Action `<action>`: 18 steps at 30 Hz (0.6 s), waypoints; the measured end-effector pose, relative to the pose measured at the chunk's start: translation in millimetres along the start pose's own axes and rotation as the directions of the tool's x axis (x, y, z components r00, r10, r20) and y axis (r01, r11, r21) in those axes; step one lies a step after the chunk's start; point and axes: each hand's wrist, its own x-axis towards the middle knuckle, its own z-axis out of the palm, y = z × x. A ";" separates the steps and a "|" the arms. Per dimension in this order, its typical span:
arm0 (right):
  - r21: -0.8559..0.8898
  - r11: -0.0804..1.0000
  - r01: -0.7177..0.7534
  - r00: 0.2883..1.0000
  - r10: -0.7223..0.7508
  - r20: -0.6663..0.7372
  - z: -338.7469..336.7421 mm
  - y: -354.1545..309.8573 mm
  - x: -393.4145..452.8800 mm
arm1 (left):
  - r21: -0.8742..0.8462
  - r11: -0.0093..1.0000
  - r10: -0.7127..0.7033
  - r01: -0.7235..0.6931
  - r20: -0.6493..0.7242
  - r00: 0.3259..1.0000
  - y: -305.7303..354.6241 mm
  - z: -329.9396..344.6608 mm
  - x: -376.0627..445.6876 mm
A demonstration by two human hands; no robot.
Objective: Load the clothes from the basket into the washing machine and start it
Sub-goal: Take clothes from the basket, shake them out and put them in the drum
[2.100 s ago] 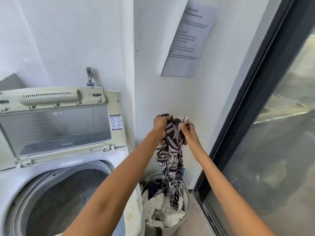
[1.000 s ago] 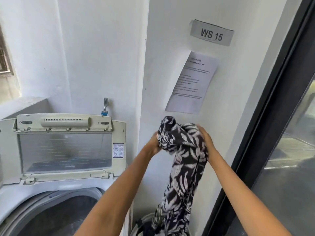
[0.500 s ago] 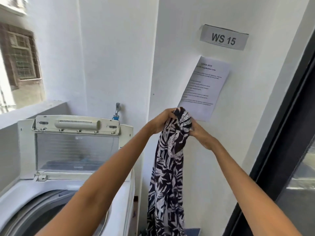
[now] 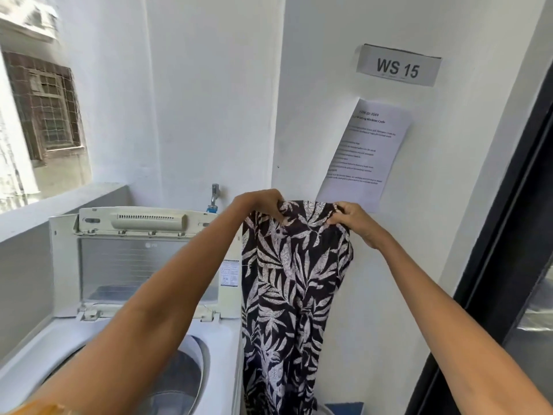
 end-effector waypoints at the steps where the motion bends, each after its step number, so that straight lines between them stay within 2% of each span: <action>1: -0.075 0.997 -0.017 0.996 0.023 0.085 0.6 0.4 -2.2 | -0.032 0.999 -0.017 0.016 -0.036 0.999 -2.8 -2.2 -1.4; 3: -0.325 0.945 -0.040 0.947 0.140 0.290 2.4 4.9 -9.3 | -0.093 0.995 -0.070 0.048 -0.242 0.968 -10.2 -5.0 -4.8; 4: -0.434 0.901 -0.016 0.919 0.184 0.349 1.9 10.3 -11.4 | -0.105 0.992 -0.105 0.070 -0.377 0.920 -12.2 -5.7 -8.4; 6: -0.524 0.851 -0.042 0.924 0.233 0.303 -0.7 11.9 -18.5 | -0.184 0.979 -0.181 0.089 -0.582 0.792 -14.3 -6.5 -12.4; 7: -0.537 0.840 -0.081 0.957 0.216 0.193 -4.6 10.8 -20.1 | -0.196 0.977 -0.193 0.086 -0.634 0.749 -15.0 -7.1 -13.4; 8: -0.564 0.821 -0.088 0.990 0.135 0.042 -8.7 10.2 -20.8 | -0.167 0.981 -0.186 0.098 -0.662 0.726 -15.8 -8.1 -15.3; 9: -0.614 0.783 -0.095 0.993 0.031 -0.114 -12.9 6.0 -22.2 | -0.102 0.987 -0.162 0.127 -0.670 0.725 -16.3 -9.6 -17.1; 10: -0.655 0.750 -0.096 0.968 -0.082 -0.236 -18.7 1.1 -19.7 | -0.007 0.987 -0.124 0.161 -0.666 0.736 -18.5 -11.9 -16.5; 11: -0.655 0.738 -0.160 0.920 -0.129 -0.371 -25.9 -7.8 -17.2 | 0.080 0.977 -0.097 0.196 -0.653 0.751 -22.5 -15.0 -15.4; 13: -0.508 0.821 -0.259 0.833 -0.076 -0.548 -41.1 -31.2 -10.0 | 0.097 0.967 -0.117 0.236 -0.654 0.747 -27.8 -22.9 -14.9; 14: -0.428 0.866 -0.257 0.822 -0.037 -0.568 -47.5 -43.9 -5.4 | 0.006 0.977 -0.151 0.212 -0.680 0.718 -26.2 -26.7 -14.2; 16: -0.321 0.929 -0.186 0.797 -0.049 -0.602 -54.1 -69.2 3.9 | -0.342 0.939 -0.296 0.042 -0.738 0.606 -10.3 -33.3 -13.9; 17: -0.275 0.952 -0.135 0.770 -0.074 -0.634 -52.9 -82.2 8.2 | -0.533 0.840 -0.388 -0.102 -0.721 0.573 0.5 -36.5 -12.5; 18: -0.225 0.972 -0.069 0.742 -0.101 -0.663 -48.5 -93.7 12.8 | -0.681 0.697 -0.446 -0.223 -0.656 0.608 11.8 -38.5 -12.3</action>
